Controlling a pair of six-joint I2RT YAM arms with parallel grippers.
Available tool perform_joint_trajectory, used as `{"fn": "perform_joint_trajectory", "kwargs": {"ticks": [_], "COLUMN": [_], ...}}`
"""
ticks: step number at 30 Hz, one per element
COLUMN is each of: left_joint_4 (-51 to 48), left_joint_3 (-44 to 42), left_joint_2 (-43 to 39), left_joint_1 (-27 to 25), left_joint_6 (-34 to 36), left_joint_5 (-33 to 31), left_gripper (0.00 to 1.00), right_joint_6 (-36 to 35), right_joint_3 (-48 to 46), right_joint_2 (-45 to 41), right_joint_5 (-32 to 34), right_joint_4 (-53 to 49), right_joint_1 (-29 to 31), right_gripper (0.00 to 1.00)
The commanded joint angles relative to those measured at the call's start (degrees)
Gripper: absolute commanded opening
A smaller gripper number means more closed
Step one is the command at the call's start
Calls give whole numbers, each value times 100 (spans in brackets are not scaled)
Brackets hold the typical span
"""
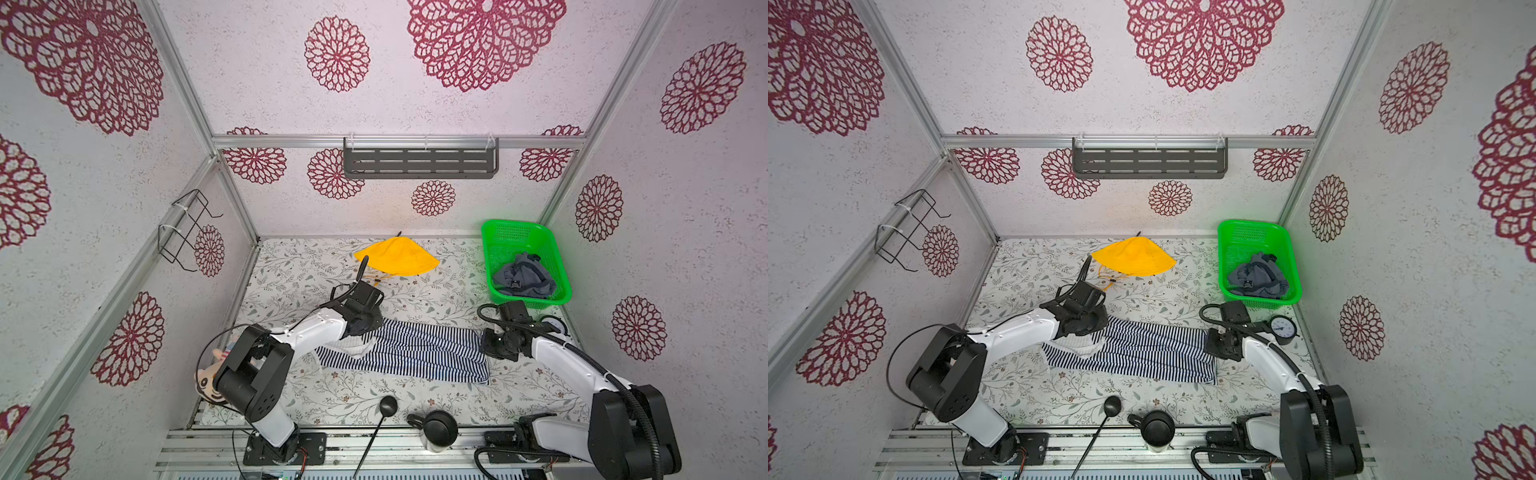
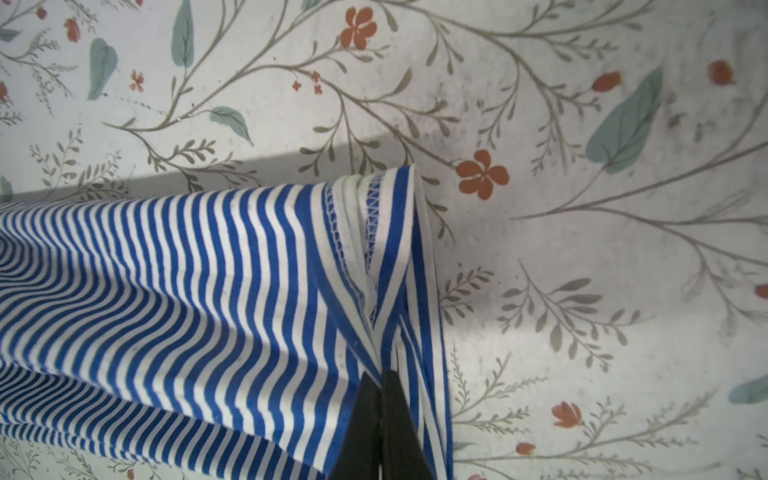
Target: Fold and stack the tank tops
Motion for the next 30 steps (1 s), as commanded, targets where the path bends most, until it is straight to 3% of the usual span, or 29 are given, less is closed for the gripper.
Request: {"fn": "perform_joint_trajectory", "kwargs": {"ticks": [1, 16, 17, 20, 21, 23, 26, 30], "left_joint_4": [-372, -90, -150, -688, -894, -1359, -1447, -1054], "left_joint_3": [-187, -767, -762, -630, -557, -332, 83, 814], "left_joint_2": [-369, -60, -68, -300, -432, -712, -830, -141], "left_joint_1": [-55, -192, -202, -231, -244, -246, -246, -237], "left_joint_6": [-54, -336, -317, -150, -82, 95, 318, 530], "left_joint_5": [-216, -215, -208, -369, -465, -740, -877, -519], "left_gripper": [0, 0, 3, 50, 57, 62, 62, 57], "right_joint_6": [-25, -84, -127, -280, -323, -417, -359, -206], "right_joint_3": [192, 212, 295, 687, 819, 1124, 1386, 1639], "right_joint_2": [-202, 106, 99, -54, -133, -269, -262, 380], "right_joint_5": [176, 595, 633, 865, 938, 1013, 837, 992], "right_joint_4": [-258, -185, -264, -723, -863, -1083, -950, -579], "right_joint_1": [-60, -112, -120, -124, -118, -116, 119, 858], "right_gripper": [0, 2, 14, 34, 36, 37, 34, 28]}}
